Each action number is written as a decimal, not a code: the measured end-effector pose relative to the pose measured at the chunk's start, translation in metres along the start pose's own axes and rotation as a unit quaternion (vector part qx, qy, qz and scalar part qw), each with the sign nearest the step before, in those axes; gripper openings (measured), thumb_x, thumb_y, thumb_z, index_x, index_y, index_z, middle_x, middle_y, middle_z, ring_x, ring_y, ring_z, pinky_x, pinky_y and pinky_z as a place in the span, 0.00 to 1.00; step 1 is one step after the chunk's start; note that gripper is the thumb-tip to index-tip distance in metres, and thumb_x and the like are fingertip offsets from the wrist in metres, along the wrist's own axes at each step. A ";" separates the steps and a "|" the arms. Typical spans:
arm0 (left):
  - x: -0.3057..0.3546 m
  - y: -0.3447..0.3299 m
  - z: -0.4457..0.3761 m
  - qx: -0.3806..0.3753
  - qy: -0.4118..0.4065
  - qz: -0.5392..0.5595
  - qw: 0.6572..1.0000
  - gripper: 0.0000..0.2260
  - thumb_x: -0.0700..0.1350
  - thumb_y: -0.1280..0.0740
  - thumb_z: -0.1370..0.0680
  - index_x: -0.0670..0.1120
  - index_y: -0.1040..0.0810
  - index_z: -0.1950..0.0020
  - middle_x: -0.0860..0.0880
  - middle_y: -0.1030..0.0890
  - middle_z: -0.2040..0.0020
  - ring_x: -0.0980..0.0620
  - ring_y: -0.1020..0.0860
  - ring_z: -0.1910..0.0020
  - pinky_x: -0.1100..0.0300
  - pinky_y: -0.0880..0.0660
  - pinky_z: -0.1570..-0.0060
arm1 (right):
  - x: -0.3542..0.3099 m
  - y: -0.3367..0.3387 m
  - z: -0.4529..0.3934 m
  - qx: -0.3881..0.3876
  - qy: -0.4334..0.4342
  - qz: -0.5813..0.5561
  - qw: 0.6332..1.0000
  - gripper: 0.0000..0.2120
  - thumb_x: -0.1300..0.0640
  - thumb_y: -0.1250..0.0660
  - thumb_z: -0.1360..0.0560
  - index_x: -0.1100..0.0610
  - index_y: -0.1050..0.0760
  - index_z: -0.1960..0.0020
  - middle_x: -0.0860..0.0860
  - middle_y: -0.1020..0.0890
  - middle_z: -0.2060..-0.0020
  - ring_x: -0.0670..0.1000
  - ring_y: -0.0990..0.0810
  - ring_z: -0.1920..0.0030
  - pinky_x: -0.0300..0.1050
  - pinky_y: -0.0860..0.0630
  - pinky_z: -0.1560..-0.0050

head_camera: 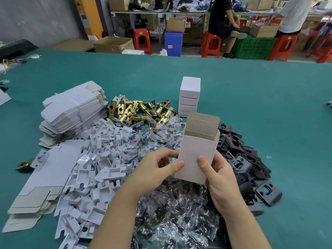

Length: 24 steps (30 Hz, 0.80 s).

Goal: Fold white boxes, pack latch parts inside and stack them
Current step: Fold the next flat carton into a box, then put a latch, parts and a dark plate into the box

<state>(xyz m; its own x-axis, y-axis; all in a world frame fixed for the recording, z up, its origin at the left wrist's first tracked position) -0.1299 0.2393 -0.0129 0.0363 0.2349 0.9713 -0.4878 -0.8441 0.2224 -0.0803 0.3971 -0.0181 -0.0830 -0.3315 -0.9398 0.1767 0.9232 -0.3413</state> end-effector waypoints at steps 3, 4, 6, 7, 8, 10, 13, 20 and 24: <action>-0.002 -0.001 -0.001 -0.007 0.004 0.005 1.000 0.13 0.60 0.27 0.27 0.59 0.16 0.45 0.34 0.19 0.55 0.47 0.22 0.60 0.38 0.22 0.54 | 0.001 0.000 -0.001 -0.005 -0.007 0.001 1.000 0.15 0.53 0.29 0.26 0.46 0.18 0.40 0.53 0.14 0.43 0.54 0.14 0.44 0.45 0.17 0.51; -0.003 -0.002 -0.001 -0.010 0.004 0.008 1.000 0.11 0.59 0.27 0.26 0.59 0.16 0.45 0.36 0.18 0.55 0.48 0.21 0.60 0.42 0.22 0.56 | 0.003 0.001 -0.001 -0.005 -0.010 0.000 1.000 0.17 0.54 0.29 0.26 0.48 0.19 0.38 0.54 0.14 0.42 0.55 0.15 0.43 0.46 0.16 0.50; -0.004 0.000 -0.002 -0.009 -0.003 0.016 1.000 0.08 0.56 0.27 0.24 0.59 0.17 0.46 0.43 0.16 0.58 0.53 0.21 0.62 0.55 0.22 0.60 | 0.005 0.002 -0.002 -0.007 -0.012 0.000 1.000 0.20 0.55 0.29 0.25 0.52 0.23 0.34 0.54 0.15 0.41 0.57 0.15 0.42 0.48 0.16 0.50; -0.004 0.001 -0.002 -0.005 -0.007 0.020 1.000 0.08 0.56 0.27 0.24 0.59 0.16 0.46 0.44 0.16 0.58 0.54 0.21 0.63 0.59 0.23 0.61 | 0.005 0.002 -0.002 -0.006 -0.012 -0.001 1.000 0.20 0.55 0.29 0.25 0.52 0.24 0.33 0.54 0.15 0.41 0.57 0.15 0.41 0.48 0.16 0.49; -0.004 0.002 -0.002 0.001 -0.010 0.023 1.000 0.09 0.57 0.27 0.25 0.59 0.16 0.46 0.43 0.16 0.57 0.53 0.21 0.63 0.60 0.23 0.61 | 0.006 0.002 -0.003 -0.005 -0.013 -0.005 1.000 0.20 0.54 0.28 0.25 0.50 0.23 0.34 0.54 0.15 0.41 0.56 0.16 0.41 0.47 0.16 0.49; -0.003 0.002 -0.002 0.006 -0.004 0.044 0.999 0.12 0.60 0.27 0.26 0.58 0.16 0.46 0.44 0.15 0.55 0.54 0.20 0.62 0.62 0.23 0.62 | 0.006 0.002 -0.003 -0.006 -0.013 -0.012 1.000 0.18 0.52 0.26 0.26 0.47 0.20 0.37 0.54 0.15 0.41 0.55 0.15 0.42 0.47 0.16 0.49; -0.001 0.006 -0.001 0.036 0.002 0.051 0.998 0.14 0.59 0.32 0.25 0.56 0.18 0.42 0.58 0.16 0.62 0.64 0.22 0.68 0.69 0.27 0.70 | 0.009 0.004 -0.004 0.004 -0.014 -0.020 1.000 0.19 0.51 0.25 0.27 0.48 0.20 0.37 0.53 0.15 0.41 0.54 0.15 0.42 0.48 0.16 0.48; -0.008 0.049 -0.001 0.238 0.022 -0.120 0.963 0.11 0.53 0.40 0.16 0.53 0.23 0.55 0.55 0.21 0.65 0.61 0.29 0.75 0.63 0.30 0.74 | 0.016 0.001 -0.006 0.005 -0.026 0.000 1.000 0.21 0.52 0.27 0.29 0.51 0.23 0.36 0.50 0.13 0.44 0.51 0.14 0.44 0.43 0.17 0.51; 0.004 0.051 -0.014 0.202 0.041 -0.298 0.932 0.11 0.47 0.35 0.17 0.56 0.26 0.35 0.56 0.22 0.44 0.58 0.21 0.58 0.54 0.18 0.56 | 0.019 -0.001 -0.006 -0.001 -0.031 0.039 0.999 0.23 0.50 0.27 0.28 0.51 0.24 0.34 0.50 0.14 0.43 0.51 0.15 0.43 0.48 0.16 0.46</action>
<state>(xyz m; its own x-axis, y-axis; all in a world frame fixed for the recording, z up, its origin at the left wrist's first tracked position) -0.1670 0.2043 0.0010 0.1204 0.7428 0.6586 -0.0326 -0.6601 0.7505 -0.0881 0.3912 -0.0358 -0.0085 -0.2693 -0.9630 0.1792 0.9470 -0.2665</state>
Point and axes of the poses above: each hand's wrist, its own z-axis away from the middle knuckle, its own y-axis out of the back of the hand, x = y × z, the point moved 9 cm from there along -z, towards the middle knuckle
